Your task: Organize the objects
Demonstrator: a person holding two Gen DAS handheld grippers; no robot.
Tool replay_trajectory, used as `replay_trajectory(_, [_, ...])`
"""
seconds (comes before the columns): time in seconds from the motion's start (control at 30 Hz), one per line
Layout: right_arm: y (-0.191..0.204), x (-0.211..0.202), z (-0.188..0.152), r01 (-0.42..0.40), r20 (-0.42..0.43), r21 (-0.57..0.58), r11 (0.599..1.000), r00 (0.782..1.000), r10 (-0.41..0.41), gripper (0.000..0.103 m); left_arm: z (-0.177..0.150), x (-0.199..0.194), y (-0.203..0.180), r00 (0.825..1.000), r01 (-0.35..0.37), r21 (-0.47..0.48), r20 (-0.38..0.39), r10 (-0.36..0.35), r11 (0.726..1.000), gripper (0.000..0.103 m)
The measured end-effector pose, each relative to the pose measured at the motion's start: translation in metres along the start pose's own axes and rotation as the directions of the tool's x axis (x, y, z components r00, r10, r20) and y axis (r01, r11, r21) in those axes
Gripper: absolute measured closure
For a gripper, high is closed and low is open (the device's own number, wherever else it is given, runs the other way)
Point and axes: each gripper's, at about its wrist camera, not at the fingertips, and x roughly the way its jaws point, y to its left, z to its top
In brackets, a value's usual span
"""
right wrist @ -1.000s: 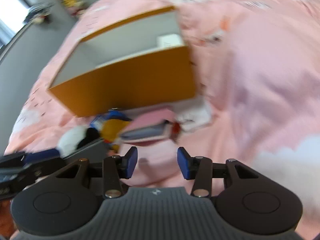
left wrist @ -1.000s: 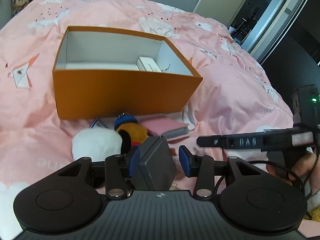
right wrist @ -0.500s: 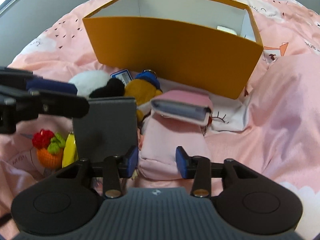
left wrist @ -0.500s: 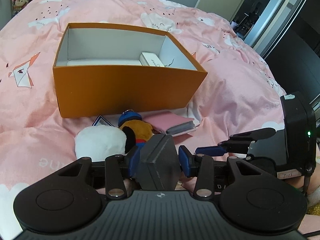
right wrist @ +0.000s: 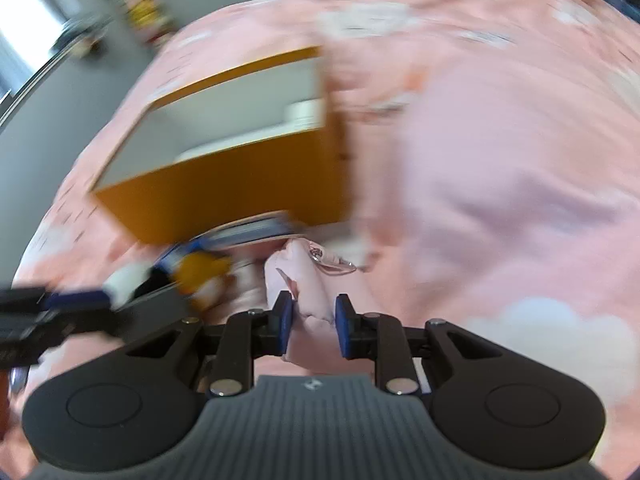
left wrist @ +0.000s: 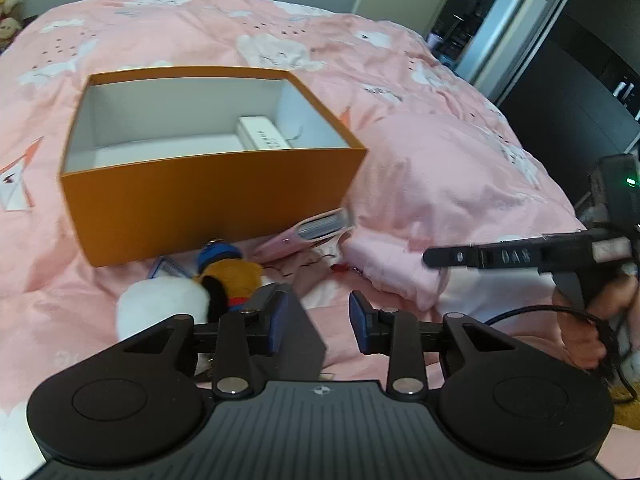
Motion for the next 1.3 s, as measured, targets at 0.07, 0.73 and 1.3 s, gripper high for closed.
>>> replay_trajectory(0.07, [-0.014,-0.003,0.003,0.041,0.023,0.048,0.998,0.999,-0.042,0.082,0.004,0.004,-0.005,1.000,0.017,0.013,-0.009,-0.017,1.000,0.066])
replay_trajectory(0.73, [0.077,0.029,0.016,0.238,0.037,-0.570,0.786,0.964,-0.265,0.071,0.043,0.038,0.007,0.992,0.046,-0.011,-0.117,-0.047,0.999,0.067])
replay_trajectory(1.3, [0.014,0.030,0.047,0.125,-0.024,-0.405,0.906,0.989,-0.147,0.092,0.077,0.145,0.034,0.887,-0.088,-0.238,-0.461,-0.032,0.967,0.049])
